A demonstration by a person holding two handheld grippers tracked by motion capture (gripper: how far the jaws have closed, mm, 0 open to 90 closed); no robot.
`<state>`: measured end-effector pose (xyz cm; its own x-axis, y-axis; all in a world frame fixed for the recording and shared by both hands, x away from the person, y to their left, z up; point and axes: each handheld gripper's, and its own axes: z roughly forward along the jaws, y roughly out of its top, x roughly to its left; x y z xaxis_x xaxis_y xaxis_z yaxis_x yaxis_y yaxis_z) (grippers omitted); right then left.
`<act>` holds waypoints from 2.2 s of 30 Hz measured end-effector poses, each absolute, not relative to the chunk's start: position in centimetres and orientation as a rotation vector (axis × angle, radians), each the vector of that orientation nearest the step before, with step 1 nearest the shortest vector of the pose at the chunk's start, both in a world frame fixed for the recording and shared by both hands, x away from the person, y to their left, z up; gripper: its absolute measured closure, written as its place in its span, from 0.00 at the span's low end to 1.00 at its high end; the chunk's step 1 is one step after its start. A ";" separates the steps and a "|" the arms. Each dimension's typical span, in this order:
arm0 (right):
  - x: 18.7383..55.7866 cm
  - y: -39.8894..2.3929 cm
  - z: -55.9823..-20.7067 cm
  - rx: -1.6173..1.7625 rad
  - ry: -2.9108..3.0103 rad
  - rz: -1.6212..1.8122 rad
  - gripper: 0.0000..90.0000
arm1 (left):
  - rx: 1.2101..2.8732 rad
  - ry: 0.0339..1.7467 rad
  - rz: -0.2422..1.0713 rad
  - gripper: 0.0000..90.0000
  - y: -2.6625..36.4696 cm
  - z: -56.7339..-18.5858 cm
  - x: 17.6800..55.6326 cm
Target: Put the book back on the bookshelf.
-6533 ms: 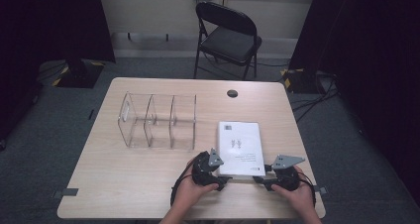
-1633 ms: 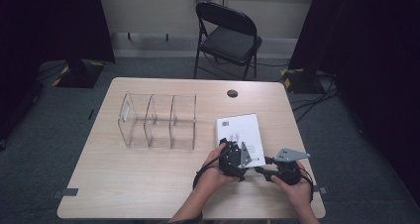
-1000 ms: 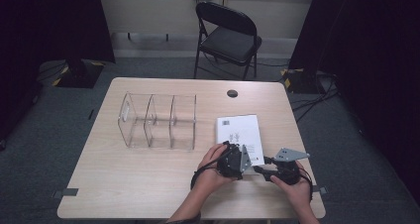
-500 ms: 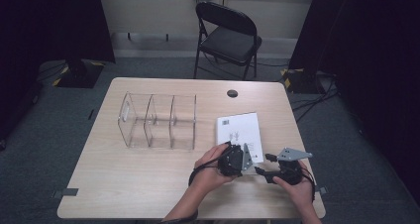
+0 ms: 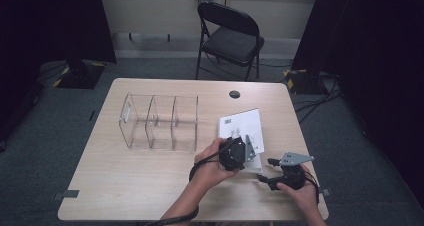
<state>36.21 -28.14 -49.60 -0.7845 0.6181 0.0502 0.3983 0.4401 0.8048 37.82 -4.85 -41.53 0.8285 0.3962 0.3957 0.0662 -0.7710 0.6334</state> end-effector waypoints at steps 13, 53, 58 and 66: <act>36.2 -26.9 -49.8 0.792 2.493 1.147 0.24 | 2.409 0.407 0.658 0.60 -5.0 -39.1 38.0; 36.3 -27.6 -48.4 0.773 2.318 1.231 0.27 | 2.475 0.447 0.552 0.63 -5.7 -35.8 36.7; 36.3 -27.4 -48.1 0.744 2.305 1.220 0.27 | 2.478 0.442 0.559 0.63 -5.7 -35.8 36.7; 36.1 -26.8 -47.1 0.611 2.318 1.180 0.29 | 2.496 0.434 0.557 0.64 -5.7 -35.2 36.5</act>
<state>36.13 -26.81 -47.07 -0.7927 0.5753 -0.2015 0.1757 0.5321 0.8283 36.50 -5.75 -35.23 0.8627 0.4103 0.2956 0.1870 -0.8020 0.5673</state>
